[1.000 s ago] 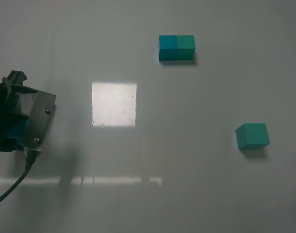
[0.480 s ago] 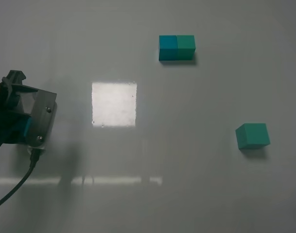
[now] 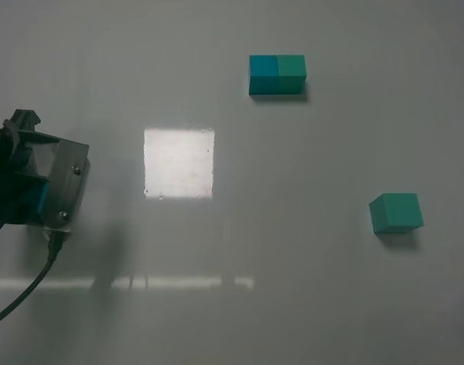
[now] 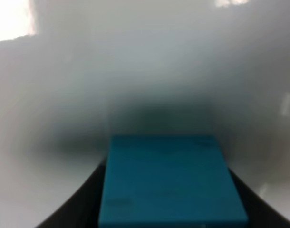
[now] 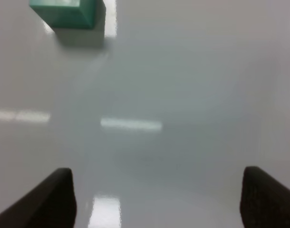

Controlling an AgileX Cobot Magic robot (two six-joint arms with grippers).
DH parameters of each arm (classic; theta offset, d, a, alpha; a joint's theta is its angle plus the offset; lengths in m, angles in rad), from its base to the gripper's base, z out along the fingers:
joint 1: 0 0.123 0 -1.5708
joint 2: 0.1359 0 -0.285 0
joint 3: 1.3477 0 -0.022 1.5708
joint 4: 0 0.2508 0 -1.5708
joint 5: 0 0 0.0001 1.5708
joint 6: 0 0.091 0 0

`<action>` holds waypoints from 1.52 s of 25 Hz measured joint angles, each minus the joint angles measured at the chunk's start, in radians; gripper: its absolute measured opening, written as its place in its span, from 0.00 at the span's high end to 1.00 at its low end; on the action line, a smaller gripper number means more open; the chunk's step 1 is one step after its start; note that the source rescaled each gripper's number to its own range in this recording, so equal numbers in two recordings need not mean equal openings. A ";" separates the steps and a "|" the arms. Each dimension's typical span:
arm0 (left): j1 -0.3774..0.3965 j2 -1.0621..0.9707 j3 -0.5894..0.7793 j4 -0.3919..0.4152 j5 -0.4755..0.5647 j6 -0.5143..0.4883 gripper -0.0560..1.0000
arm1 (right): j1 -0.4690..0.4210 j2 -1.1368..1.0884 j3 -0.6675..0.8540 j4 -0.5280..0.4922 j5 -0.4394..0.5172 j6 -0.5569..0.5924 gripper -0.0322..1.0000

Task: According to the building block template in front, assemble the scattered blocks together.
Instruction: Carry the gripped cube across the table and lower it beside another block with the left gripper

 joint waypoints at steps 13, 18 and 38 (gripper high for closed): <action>-0.241 0.196 -0.352 0.033 0.035 -0.015 0.95 | 0.000 0.000 0.000 0.000 0.000 0.000 0.32; -0.314 0.336 -0.542 0.034 0.096 -0.089 0.95 | 0.000 0.000 0.000 0.000 0.000 0.000 0.32; -0.490 0.558 -0.713 0.082 0.174 -0.285 0.95 | 0.000 0.000 0.000 0.000 0.000 0.000 0.32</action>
